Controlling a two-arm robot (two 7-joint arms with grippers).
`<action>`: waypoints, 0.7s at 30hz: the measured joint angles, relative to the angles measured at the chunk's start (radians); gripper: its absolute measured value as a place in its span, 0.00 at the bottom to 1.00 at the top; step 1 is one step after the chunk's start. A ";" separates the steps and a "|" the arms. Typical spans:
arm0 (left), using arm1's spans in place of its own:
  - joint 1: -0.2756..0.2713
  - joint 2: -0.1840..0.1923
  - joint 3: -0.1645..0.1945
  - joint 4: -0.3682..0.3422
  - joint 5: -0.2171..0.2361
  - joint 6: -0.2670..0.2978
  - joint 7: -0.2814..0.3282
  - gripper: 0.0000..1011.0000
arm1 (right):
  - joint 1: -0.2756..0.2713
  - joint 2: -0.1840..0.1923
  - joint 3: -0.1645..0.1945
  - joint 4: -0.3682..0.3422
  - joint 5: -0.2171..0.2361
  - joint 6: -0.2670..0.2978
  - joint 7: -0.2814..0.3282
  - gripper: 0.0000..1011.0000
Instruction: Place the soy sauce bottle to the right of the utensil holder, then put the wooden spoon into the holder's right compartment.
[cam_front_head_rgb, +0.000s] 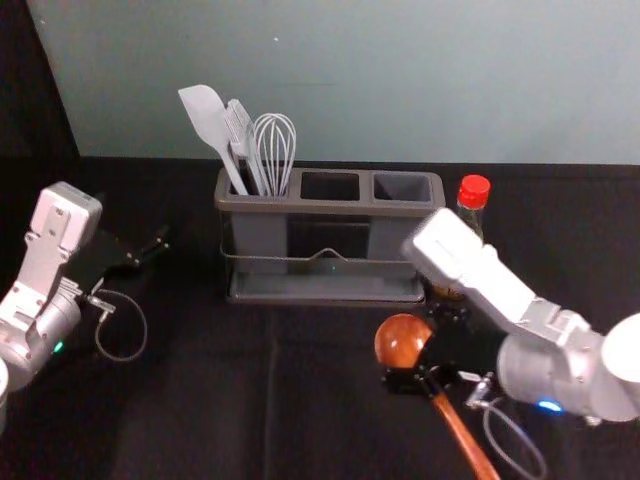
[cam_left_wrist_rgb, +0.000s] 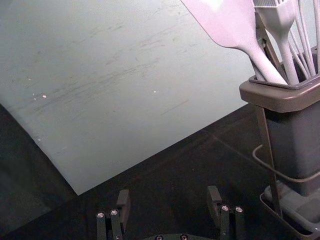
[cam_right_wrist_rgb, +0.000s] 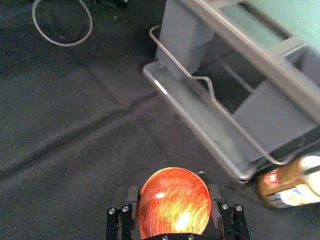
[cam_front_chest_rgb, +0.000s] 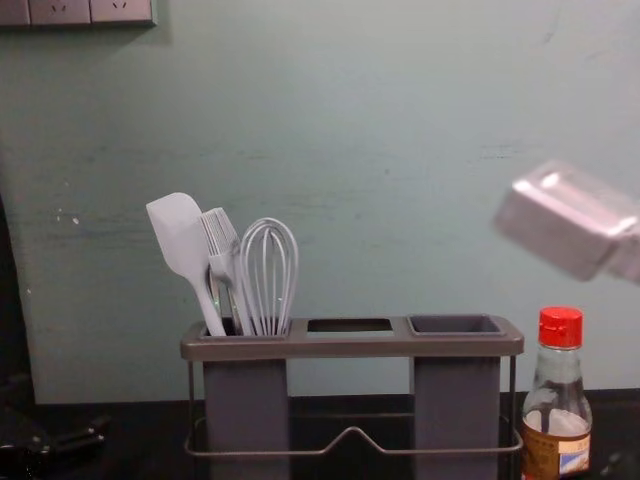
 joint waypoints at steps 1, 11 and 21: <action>0.000 0.000 0.000 0.000 0.000 0.000 0.000 0.99 | -0.005 0.010 0.009 -0.003 0.008 -0.017 0.005 0.83; 0.000 0.000 0.000 0.000 0.000 0.000 0.000 0.99 | -0.076 0.044 0.097 -0.063 0.028 -0.200 -0.096 0.83; 0.000 0.000 0.000 0.000 0.000 0.000 0.000 0.99 | -0.069 -0.004 0.098 -0.081 -0.059 -0.361 -0.242 0.83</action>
